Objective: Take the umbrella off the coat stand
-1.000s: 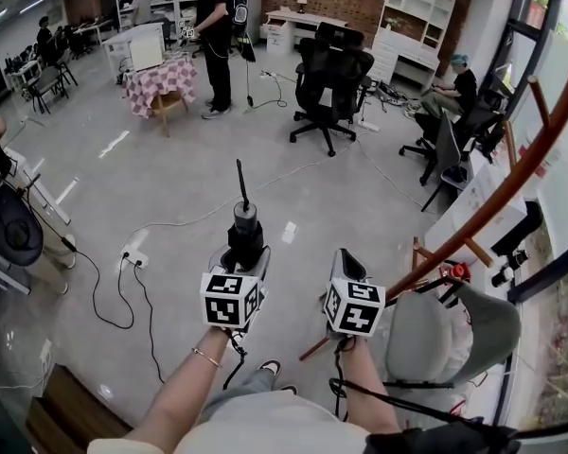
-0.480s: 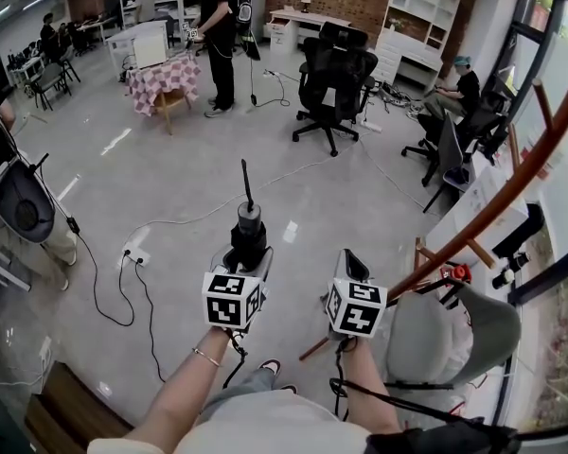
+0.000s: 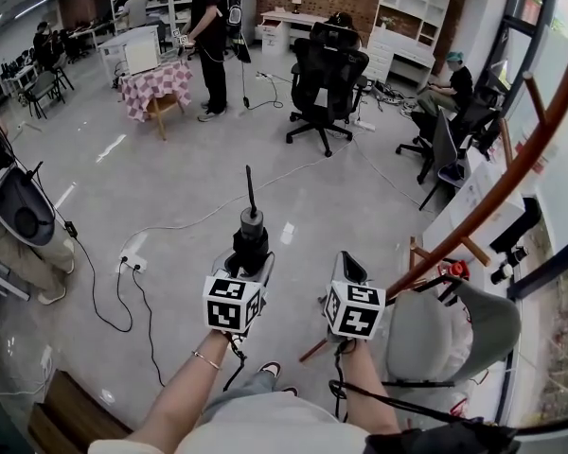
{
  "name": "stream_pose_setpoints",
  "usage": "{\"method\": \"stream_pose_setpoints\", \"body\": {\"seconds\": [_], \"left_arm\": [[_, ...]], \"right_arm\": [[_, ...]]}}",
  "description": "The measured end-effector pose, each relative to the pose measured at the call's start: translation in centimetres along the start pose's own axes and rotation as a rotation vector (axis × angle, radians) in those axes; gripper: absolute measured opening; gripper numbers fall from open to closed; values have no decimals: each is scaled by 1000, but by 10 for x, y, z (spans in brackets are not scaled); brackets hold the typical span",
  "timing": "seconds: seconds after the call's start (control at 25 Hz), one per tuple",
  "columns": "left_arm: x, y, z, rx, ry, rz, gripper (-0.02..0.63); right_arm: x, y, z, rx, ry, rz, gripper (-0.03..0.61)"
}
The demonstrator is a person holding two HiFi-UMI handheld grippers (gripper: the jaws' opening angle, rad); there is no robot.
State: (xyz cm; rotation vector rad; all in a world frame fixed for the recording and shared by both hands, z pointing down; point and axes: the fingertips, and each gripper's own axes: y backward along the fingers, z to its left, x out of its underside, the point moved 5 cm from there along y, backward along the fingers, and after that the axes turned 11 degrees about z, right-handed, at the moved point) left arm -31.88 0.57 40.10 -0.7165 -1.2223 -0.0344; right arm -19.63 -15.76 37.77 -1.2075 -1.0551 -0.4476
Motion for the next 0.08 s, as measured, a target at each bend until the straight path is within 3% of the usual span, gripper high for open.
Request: {"method": "stream_pose_setpoints", "body": {"seconds": [0.08], "left_arm": [[0,-4,-4,6,-8,5,219]], "right_arm": [[1,0,-4,-1,-4,-2,5]]}}
